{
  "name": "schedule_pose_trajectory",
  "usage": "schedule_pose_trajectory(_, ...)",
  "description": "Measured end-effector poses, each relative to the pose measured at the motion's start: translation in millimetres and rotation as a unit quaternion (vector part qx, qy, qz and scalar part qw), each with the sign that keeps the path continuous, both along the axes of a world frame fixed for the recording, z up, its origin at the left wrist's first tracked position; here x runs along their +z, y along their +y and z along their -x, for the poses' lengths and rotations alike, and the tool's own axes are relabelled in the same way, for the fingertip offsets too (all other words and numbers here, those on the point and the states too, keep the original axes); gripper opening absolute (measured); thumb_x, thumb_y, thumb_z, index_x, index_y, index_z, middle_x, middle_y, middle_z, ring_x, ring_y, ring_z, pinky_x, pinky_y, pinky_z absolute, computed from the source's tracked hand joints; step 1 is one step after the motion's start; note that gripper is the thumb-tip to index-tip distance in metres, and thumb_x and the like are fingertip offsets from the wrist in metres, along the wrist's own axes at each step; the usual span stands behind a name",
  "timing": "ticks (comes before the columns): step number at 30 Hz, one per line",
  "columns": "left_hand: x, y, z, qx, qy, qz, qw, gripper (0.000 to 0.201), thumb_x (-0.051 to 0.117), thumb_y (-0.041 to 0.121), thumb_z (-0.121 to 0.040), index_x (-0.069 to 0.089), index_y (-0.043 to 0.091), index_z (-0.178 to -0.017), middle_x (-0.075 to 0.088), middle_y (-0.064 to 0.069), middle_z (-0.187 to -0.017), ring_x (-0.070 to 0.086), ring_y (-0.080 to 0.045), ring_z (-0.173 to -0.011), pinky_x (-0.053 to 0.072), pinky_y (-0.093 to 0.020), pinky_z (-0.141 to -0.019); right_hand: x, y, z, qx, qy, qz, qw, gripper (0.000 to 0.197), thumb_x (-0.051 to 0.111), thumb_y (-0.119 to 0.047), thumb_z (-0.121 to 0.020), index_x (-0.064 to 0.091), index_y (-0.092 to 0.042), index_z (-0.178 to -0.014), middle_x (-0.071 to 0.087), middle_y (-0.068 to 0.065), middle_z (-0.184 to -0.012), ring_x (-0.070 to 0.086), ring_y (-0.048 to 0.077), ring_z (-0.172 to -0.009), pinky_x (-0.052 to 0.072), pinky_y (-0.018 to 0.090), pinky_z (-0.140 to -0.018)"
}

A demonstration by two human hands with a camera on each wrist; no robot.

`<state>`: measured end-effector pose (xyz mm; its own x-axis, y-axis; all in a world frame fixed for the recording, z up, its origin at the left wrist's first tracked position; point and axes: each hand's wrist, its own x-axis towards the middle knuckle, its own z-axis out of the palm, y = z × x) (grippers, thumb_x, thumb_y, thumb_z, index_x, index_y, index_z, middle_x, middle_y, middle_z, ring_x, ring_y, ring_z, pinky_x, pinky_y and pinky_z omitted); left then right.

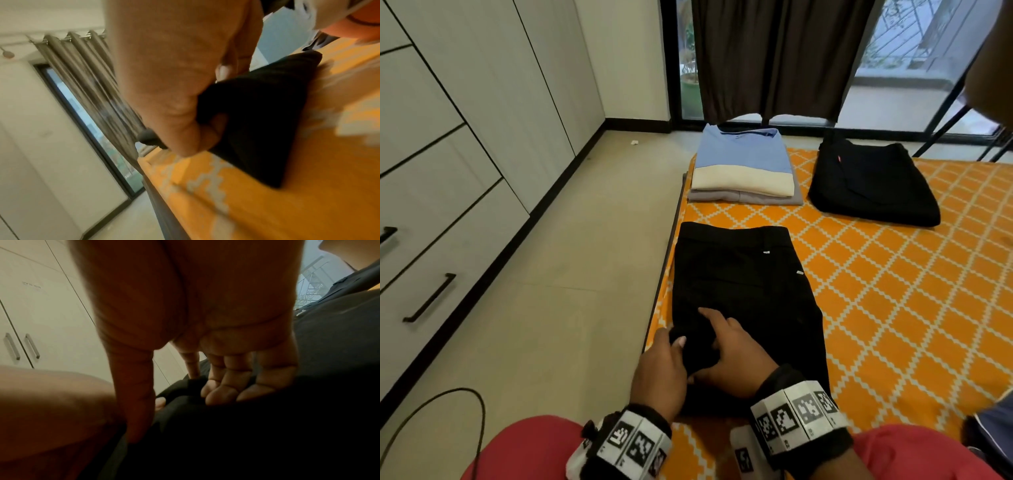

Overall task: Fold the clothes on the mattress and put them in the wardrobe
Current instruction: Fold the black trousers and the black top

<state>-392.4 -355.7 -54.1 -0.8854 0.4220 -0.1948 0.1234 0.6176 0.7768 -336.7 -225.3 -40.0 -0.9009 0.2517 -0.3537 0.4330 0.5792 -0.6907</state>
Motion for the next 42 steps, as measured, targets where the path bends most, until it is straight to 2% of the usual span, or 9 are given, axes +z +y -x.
schedule_pose_trajectory(4, -3, 5, 6, 0.032, -0.099, 0.024, 0.994, 0.014, 0.037, 0.023, -0.104, 0.023, 0.021, -0.106, 0.055, -0.004, -0.079, 0.053, -0.018, -0.063, 0.035, -0.03, -0.051, -10, -9, 2, 0.01, -0.014, -0.024, 1.0, 0.093, 0.067, -0.034, -0.083, 0.006, -0.035, -0.153, 0.032, 0.006, -0.14, 0.048, 0.027, -0.121, 0.048, 0.036, -0.097)
schedule_pose_trajectory(12, 3, 8, -11, 0.029, 0.028, 0.051, 0.998, 0.01, 0.038, 0.028, -0.102, 0.029, 0.024, -0.101, 0.044, -0.003, -0.112, 0.042, -0.005, -0.067, 0.028, -0.018, -0.051, 22, 21, -10, 0.011, 0.051, -0.167, 0.985, 0.072, 0.05, -0.028, -0.094, 0.011, -0.035, -0.153, 0.044, 0.003, -0.132, 0.052, 0.025, -0.114, 0.048, 0.043, -0.093)
schedule_pose_trajectory(17, 13, -8, -17, -0.056, 0.004, 0.062, 0.997, 0.044, 0.058, 0.051, -0.09, 0.028, 0.03, -0.114, 0.041, 0.007, -0.116, 0.05, -0.006, -0.095, 0.037, -0.013, -0.06, 82, 69, 8, 0.074, 0.291, -0.374, 0.878, 0.051, 0.047, -0.021, -0.09, 0.049, -0.02, -0.14, 0.057, 0.004, -0.128, 0.052, 0.027, -0.116, 0.047, 0.044, -0.094)
schedule_pose_trajectory(22, 8, -8, -12, -0.042, -0.022, 0.054, 0.997, 0.056, 0.07, 0.046, -0.084, 0.027, 0.028, -0.115, 0.056, 0.003, -0.121, 0.059, -0.018, -0.109, 0.041, -0.02, -0.072, 19, 59, 61, 0.51, 0.15, -0.431, 0.729, 0.048, 0.049, -0.028, -0.087, 0.055, -0.027, -0.134, 0.053, -0.001, -0.14, 0.043, 0.025, -0.136, 0.038, 0.051, -0.108)
schedule_pose_trajectory(29, 0, -5, -2, -0.125, -0.006, 0.127, 0.984, 0.055, 0.063, 0.05, -0.088, 0.027, 0.022, -0.12, 0.06, 0.001, -0.108, 0.062, -0.02, -0.099, 0.043, -0.026, -0.068, 19, 66, 133, 0.613, 0.126, -0.495, 0.603, 0.055, 0.026, -0.052, -0.098, 0.066, -0.015, -0.094, 0.07, 0.003, -0.086, 0.06, 0.031, -0.093, 0.036, 0.05, -0.099)
schedule_pose_trajectory(32, -7, -5, 2, -0.157, -0.03, 0.156, 0.975, 0.057, 0.055, 0.056, -0.09, 0.029, 0.018, -0.123, 0.059, -0.001, -0.115, 0.06, -0.02, -0.104, 0.046, -0.026, -0.072, 11, 81, 152, 0.564, 0.086, -0.547, 0.612, 0.066, 0.016, -0.056, -0.097, 0.069, -0.017, -0.098, 0.068, 0.007, -0.108, 0.058, 0.032, -0.106, 0.027, 0.05, -0.105)
schedule_pose_trajectory(36, -1, -2, -11, -0.128, 0.071, 0.238, 0.96, 0.092, 0.004, 0.08, -0.084, 0.041, 0.014, -0.136, 0.047, -0.008, -0.134, 0.053, -0.022, -0.116, 0.051, -0.033, -0.09, 15, 106, 138, 0.376, 0.109, -0.575, 0.718, 0.068, 0.017, -0.061, -0.098, 0.05, -0.019, -0.14, 0.039, 0.006, -0.153, 0.033, 0.032, -0.142, 0.013, 0.055, -0.115)
schedule_pose_trajectory(39, 5, 12, -20, -0.094, 0.184, 0.187, 0.96, 0.09, 0.018, 0.07, -0.089, 0.039, 0.003, -0.147, 0.038, -0.019, -0.151, 0.043, -0.039, -0.135, 0.041, -0.055, -0.1, 9, 109, 100, 0.427, 0.243, -0.526, 0.694, 0.067, 0.016, -0.057, -0.1, 0.03, -0.015, -0.15, 0.027, 0.004, -0.158, 0.02, 0.028, -0.147, 0.008, 0.053, -0.119)
schedule_pose_trajectory(42, -6, 26, -27, -0.142, 0.195, 0.182, 0.953, 0.102, 0.025, 0.075, -0.082, 0.028, 0.0, -0.15, 0.022, -0.022, -0.158, 0.027, -0.04, -0.143, 0.025, -0.057, -0.107, -17, 104, 57, 0.529, 0.259, -0.428, 0.686, 0.059, 0.023, -0.045, -0.102, 0.035, -0.009, -0.147, 0.035, 0.01, -0.155, 0.019, 0.027, -0.148, 0.011, 0.051, -0.12)
